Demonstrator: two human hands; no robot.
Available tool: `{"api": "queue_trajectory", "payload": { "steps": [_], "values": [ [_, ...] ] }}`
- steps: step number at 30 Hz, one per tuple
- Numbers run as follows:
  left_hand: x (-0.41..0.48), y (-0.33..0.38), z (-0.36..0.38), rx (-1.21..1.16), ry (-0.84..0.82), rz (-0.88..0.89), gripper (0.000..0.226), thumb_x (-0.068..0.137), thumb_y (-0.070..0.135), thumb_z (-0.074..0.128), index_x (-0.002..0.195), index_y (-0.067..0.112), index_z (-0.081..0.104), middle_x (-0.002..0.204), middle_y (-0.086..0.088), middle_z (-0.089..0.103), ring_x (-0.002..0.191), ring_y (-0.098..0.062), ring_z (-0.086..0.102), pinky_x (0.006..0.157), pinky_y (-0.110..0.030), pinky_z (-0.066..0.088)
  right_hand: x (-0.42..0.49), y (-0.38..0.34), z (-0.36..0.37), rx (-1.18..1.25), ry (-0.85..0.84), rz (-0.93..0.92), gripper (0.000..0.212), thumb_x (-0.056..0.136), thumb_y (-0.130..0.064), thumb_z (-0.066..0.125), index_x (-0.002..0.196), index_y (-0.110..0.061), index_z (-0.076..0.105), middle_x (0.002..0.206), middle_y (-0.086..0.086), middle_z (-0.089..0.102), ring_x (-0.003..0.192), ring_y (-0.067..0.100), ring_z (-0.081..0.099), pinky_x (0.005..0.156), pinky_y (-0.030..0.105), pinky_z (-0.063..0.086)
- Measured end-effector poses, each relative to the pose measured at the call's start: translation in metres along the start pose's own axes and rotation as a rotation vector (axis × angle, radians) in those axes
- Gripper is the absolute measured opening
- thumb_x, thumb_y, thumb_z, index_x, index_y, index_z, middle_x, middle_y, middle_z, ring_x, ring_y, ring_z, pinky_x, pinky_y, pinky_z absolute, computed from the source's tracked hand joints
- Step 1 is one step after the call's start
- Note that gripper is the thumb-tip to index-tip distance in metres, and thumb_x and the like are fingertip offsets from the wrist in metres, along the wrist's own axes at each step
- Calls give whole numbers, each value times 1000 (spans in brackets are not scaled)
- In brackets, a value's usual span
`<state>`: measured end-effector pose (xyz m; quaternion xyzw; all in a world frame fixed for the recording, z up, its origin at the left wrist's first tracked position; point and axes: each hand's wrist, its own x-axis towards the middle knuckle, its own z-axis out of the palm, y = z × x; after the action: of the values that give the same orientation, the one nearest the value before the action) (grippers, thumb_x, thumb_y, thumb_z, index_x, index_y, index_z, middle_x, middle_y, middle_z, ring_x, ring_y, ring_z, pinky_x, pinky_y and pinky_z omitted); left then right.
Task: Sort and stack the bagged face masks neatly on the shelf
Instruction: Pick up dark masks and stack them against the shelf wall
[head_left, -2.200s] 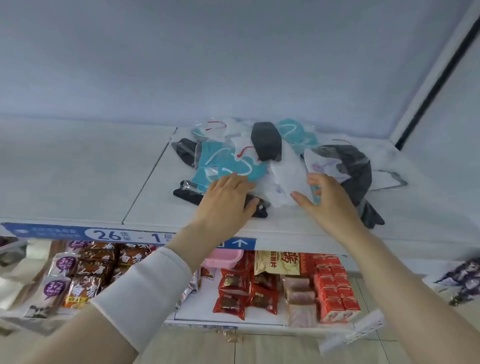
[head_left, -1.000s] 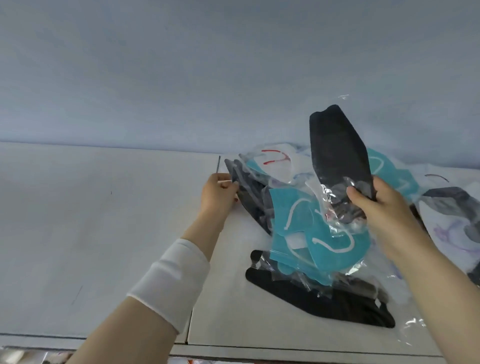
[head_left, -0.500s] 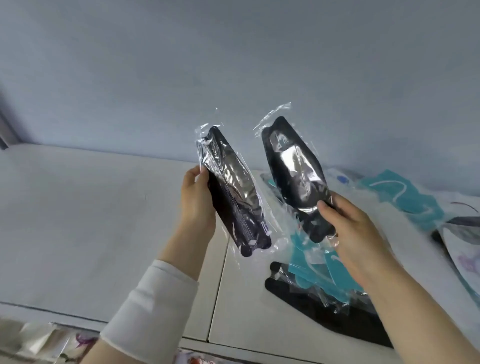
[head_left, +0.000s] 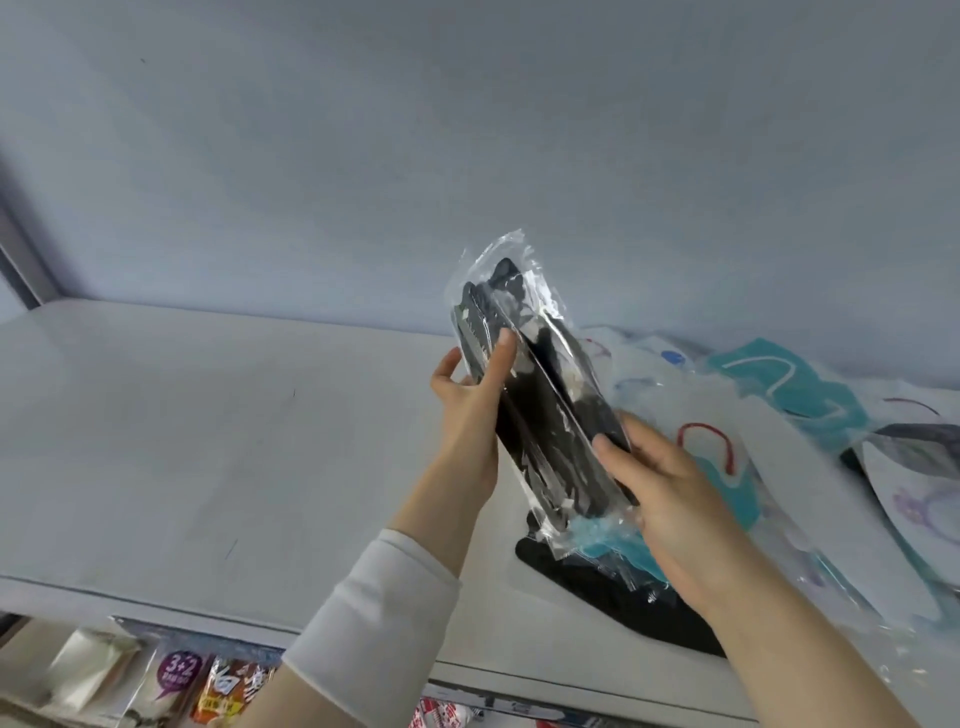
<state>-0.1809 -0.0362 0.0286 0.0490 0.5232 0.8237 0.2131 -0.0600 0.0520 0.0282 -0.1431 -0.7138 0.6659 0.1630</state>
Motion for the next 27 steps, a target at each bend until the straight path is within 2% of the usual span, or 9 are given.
{"api": "queue_trajectory", "payload": {
  "steps": [4, 6, 9, 11, 15, 17, 19, 23, 27],
  "values": [
    [-1, -2, 2, -69, -85, -1, 95, 63, 60, 75, 136, 14, 34, 127, -6, 57, 118, -23, 57, 103, -44, 45, -3, -3, 11, -117, -70, -133, 32, 93, -14, 52, 97, -44, 61, 97, -26, 68, 95, -10, 60, 81, 6, 43],
    [-1, -2, 2, -72, -193, 0, 93, 64, 68, 71, 133, 13, 43, 129, -10, 58, 117, -21, 60, 100, -41, 48, -2, -2, 15, -184, -73, -177, 37, 93, -12, 52, 94, -48, 59, 95, -30, 67, 94, -13, 59, 75, 0, 40],
    [-5, -1, 4, -46, -241, 41, 37, 92, 56, 35, 95, 25, 54, 78, 12, 72, 68, 6, 67, 60, -14, 54, 0, -1, 21, -248, -84, -186, 34, 93, -16, 53, 100, -50, 52, 106, -28, 60, 101, -12, 53, 73, -4, 37],
    [-13, -3, 4, -50, -274, 25, 43, 97, 51, 22, 85, 25, 54, 57, 16, 67, 53, 5, 64, 50, -12, 51, 2, 0, 25, -282, -76, -194, 36, 91, -19, 55, 101, -52, 47, 107, -27, 53, 100, -17, 46, 72, -7, 35],
    [-19, 3, -6, -104, -331, -94, 79, 76, 76, 19, 89, 15, 68, 68, 2, 72, 66, -9, 69, 61, -21, 55, 9, 7, 29, -385, -42, -255, 38, 90, -23, 56, 107, -54, 43, 110, -29, 42, 102, -20, 41, 85, -3, 34],
    [-26, 7, -10, -123, -409, -82, 77, 67, 73, 25, 81, 18, 78, 81, -1, 74, 75, -12, 71, 64, -22, 57, 10, 7, 29, -403, -48, -261, 35, 91, -25, 55, 117, -47, 45, 109, -30, 39, 101, -17, 41, 80, -6, 34],
    [-32, 8, -14, -150, -444, -15, 62, 75, 61, 34, 81, 17, 79, 89, -3, 74, 83, -12, 71, 69, -22, 56, 10, 5, 31, -406, -63, -265, 34, 91, -25, 54, 120, -42, 47, 108, -30, 41, 102, -13, 43, 76, -6, 35],
    [-24, 12, -28, -126, -266, -20, 53, 81, 50, 44, 103, 8, 68, 102, -13, 68, 87, -21, 66, 77, -31, 52, 9, -3, 23, -400, -76, -263, 24, 94, -23, 50, 105, -45, 50, 95, -30, 50, 87, -18, 49, 68, -5, 37],
    [-14, 9, -43, -125, -27, 20, 26, 95, 23, 44, 87, 6, 62, 76, -11, 65, 65, -20, 63, 59, -26, 53, 15, -7, 2, -332, 86, -225, 10, 95, -23, 49, 87, -22, 55, 80, -10, 59, 74, -2, 53, 60, 6, 40]
  ]
}}
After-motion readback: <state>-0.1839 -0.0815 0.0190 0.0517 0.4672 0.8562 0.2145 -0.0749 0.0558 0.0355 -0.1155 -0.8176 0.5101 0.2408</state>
